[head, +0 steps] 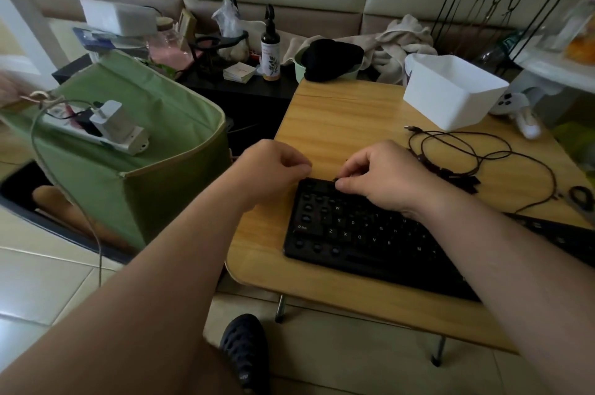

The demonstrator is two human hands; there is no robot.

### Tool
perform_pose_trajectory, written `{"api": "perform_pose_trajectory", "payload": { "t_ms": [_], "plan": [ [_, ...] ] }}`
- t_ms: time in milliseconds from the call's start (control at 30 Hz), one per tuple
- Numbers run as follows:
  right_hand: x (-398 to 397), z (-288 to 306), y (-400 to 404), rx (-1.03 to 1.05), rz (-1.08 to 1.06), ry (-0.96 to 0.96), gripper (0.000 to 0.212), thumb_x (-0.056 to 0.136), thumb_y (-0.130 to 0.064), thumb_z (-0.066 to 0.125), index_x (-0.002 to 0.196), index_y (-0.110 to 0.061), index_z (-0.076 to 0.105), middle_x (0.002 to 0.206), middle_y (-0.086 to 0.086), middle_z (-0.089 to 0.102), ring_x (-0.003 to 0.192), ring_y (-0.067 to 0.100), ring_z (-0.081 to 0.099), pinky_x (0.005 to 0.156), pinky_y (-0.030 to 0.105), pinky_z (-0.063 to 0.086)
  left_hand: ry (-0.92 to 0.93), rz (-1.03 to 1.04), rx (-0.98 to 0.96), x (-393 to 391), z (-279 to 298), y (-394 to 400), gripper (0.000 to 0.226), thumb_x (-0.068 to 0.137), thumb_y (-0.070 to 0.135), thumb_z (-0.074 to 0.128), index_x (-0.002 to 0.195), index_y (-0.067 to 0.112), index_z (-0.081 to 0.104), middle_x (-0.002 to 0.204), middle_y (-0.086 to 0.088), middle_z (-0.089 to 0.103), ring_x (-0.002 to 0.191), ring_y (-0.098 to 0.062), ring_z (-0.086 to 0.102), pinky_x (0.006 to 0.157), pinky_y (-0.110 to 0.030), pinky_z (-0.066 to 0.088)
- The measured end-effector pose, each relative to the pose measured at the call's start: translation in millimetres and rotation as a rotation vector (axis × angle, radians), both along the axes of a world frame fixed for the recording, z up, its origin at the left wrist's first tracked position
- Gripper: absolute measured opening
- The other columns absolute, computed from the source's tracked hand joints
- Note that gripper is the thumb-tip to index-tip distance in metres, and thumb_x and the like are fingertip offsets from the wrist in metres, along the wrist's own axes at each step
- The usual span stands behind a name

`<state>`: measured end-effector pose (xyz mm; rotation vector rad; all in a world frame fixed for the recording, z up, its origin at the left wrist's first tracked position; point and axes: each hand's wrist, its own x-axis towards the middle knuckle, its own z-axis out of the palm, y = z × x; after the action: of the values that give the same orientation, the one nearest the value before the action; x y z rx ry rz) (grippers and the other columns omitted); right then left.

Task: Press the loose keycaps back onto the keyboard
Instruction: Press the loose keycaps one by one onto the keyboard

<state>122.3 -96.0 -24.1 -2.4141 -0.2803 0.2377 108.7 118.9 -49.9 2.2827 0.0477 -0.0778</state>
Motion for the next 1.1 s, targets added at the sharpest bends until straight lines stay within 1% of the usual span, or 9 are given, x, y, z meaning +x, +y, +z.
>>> {"api": "perform_pose_trajectory", "payload": {
  "t_ms": [167, 400, 533, 633, 733, 833, 967, 1033, 1100],
  "plan": [
    [1.2, -9.2, 7.4, -0.037, -0.005, 0.031, 0.007, 0.084, -0.028, 0.085, 0.089, -0.028, 0.081, 0.088, -0.012, 0.072, 0.086, 0.004, 0.065, 0.068, 0.021, 0.046, 0.049, -0.055, 0.036, 0.2, -5.3, -10.4, 0.026, 0.080, 0.053, 0.081, 0.101, 0.040, 0.080, 0.098, 0.018, 0.073, 0.098, -0.004, 0.066, 0.092, -0.034, 0.058],
    [-0.9, -5.6, 13.4, -0.091, -0.005, -0.012, 0.005, 0.084, -0.026, 0.085, 0.085, -0.028, 0.081, 0.085, -0.014, 0.072, 0.082, 0.005, 0.066, 0.069, 0.024, 0.051, 0.070, -0.034, 0.017, 1.0, -6.4, -15.6, 0.018, 0.084, 0.047, 0.079, 0.099, 0.039, 0.080, 0.097, 0.015, 0.072, 0.096, -0.006, 0.064, 0.092, -0.037, 0.059],
    [0.9, -2.9, 17.9, -0.119, -0.028, 0.028, 0.012, 0.079, -0.023, 0.088, 0.073, -0.025, 0.079, 0.080, -0.009, 0.073, 0.079, 0.010, 0.066, 0.063, 0.024, 0.047, 0.082, -0.023, 0.015, 3.5, -9.2, -17.4, 0.017, 0.081, 0.051, 0.079, 0.094, 0.040, 0.080, 0.095, 0.015, 0.073, 0.096, -0.008, 0.066, 0.091, -0.040, 0.060],
    [3.1, 0.8, 21.6, -0.142, -0.048, 0.061, 0.013, 0.077, -0.019, 0.089, 0.070, -0.024, 0.079, 0.080, -0.006, 0.073, 0.081, 0.011, 0.065, 0.061, 0.023, 0.046, 0.087, -0.015, 0.002, 5.9, -12.5, -17.5, 0.018, 0.078, 0.054, 0.080, 0.090, 0.040, 0.079, 0.092, 0.015, 0.074, 0.094, -0.009, 0.067, 0.089, -0.041, 0.061],
    [2.2, 1.6, 24.2, -0.199, -0.034, 0.016, 0.013, 0.078, -0.018, 0.086, 0.069, -0.023, 0.078, 0.079, -0.007, 0.073, 0.081, 0.011, 0.065, 0.064, 0.023, 0.052, 0.080, -0.002, 0.021, 7.0, -15.4, -18.7, 0.020, 0.074, 0.055, 0.081, 0.087, 0.041, 0.078, 0.089, 0.015, 0.074, 0.092, -0.010, 0.068, 0.088, -0.043, 0.061],
    [-0.5, -4.6, 23.8, -0.236, -0.025, -0.047, 0.015, 0.080, -0.020, 0.083, 0.067, -0.024, 0.076, 0.077, -0.008, 0.072, 0.079, 0.013, 0.065, 0.071, 0.030, 0.058, 0.079, 0.026, 0.052, 7.1, -16.3, -23.0, 0.028, 0.059, 0.060, 0.076, 0.081, 0.043, 0.076, 0.086, 0.016, 0.073, 0.091, -0.012, 0.068, 0.090, -0.047, 0.059],
    [-6.4, -6.6, 9.0, -0.161, 0.035, -0.080, 0.009, 0.085, -0.028, 0.082, 0.077, -0.031, 0.079, 0.080, -0.016, 0.071, 0.081, 0.004, 0.064, 0.065, 0.021, 0.046, 0.087, 0.033, 0.019, 7.9, -13.6, -24.6, 0.019, 0.058, 0.058, 0.074, 0.075, 0.049, 0.076, 0.085, 0.019, 0.073, 0.094, -0.010, 0.067, 0.093, -0.047, 0.057],
    [-11.1, -3.7, -7.9, -0.083, -0.006, -0.147, 0.005, 0.089, -0.029, 0.079, 0.087, -0.034, 0.080, 0.084, -0.022, 0.070, 0.083, -0.003, 0.063, 0.068, 0.016, 0.042, 0.082, 0.032, -0.009, 9.7, -11.1, -26.4, 0.018, 0.060, 0.060, 0.073, 0.076, 0.053, 0.075, 0.087, 0.020, 0.073, 0.097, -0.010, 0.066, 0.097, -0.048, 0.055],
    [-14.8, -1.1, -31.4, -0.012, -0.096, -0.211, 0.007, 0.091, -0.027, 0.077, 0.091, -0.034, 0.079, 0.086, -0.023, 0.070, 0.084, -0.005, 0.062, 0.070, 0.015, 0.043, 0.060, 0.038, -0.016, 13.8, -9.5, -30.7, 0.015, 0.064, 0.061, 0.072, 0.078, 0.054, 0.074, 0.089, 0.020, 0.072, 0.099, -0.012, 0.066, 0.102, -0.052, 0.051]
  ]
}}
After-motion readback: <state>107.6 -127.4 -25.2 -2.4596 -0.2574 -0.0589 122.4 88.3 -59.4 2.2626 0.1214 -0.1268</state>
